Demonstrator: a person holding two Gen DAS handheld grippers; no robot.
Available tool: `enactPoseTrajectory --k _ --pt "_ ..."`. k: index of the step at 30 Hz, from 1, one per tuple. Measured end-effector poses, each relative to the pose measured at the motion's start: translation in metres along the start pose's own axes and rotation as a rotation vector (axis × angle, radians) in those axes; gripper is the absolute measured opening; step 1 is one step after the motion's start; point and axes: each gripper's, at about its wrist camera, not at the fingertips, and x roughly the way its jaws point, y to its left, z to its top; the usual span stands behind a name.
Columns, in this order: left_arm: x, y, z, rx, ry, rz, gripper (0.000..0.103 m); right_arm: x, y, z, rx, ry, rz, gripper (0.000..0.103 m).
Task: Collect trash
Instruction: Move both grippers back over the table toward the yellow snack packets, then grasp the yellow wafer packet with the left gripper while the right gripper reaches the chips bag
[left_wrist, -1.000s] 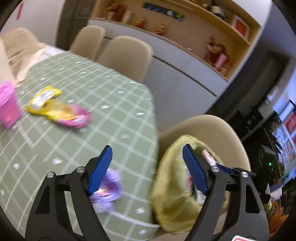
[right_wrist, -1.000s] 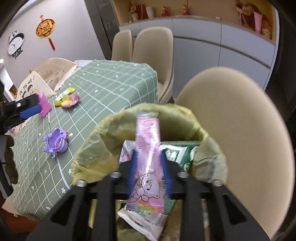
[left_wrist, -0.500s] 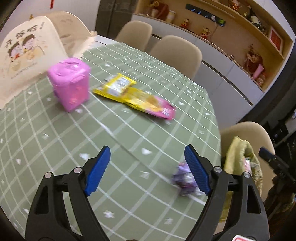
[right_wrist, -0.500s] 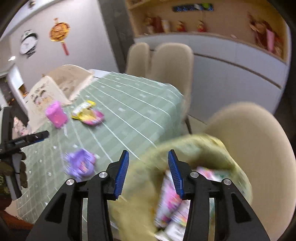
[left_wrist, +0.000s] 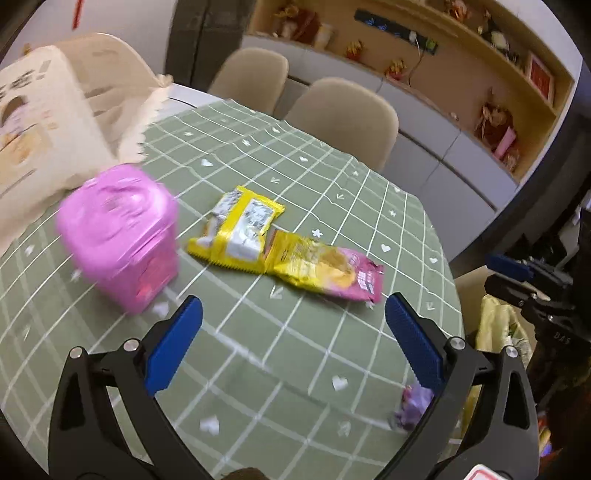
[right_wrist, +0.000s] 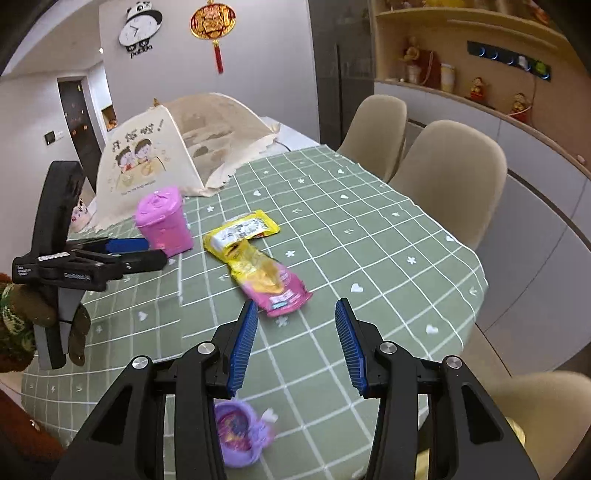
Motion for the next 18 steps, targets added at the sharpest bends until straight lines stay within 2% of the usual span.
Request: enactPoseTrajectory --k 7,12,15,18 --pt "0.061 0.002 0.028 0.042 0.036 -0.026 0.093 0.046 -0.024 0.011 -0.013 0.072 0.009 0.042" --pt "0.083 0.017 0.046 0.094 0.046 0.021 0.093 0.074 -0.028 0.013 -0.032 0.113 0.078 0.042" --pt "0.092 0.034 0.056 0.074 0.051 0.034 0.093 0.093 -0.021 0.019 -0.065 0.144 0.130 0.042" --pt "0.105 0.047 0.064 0.052 0.079 0.046 0.092 0.113 -0.013 0.025 -0.107 0.170 0.141 0.042"
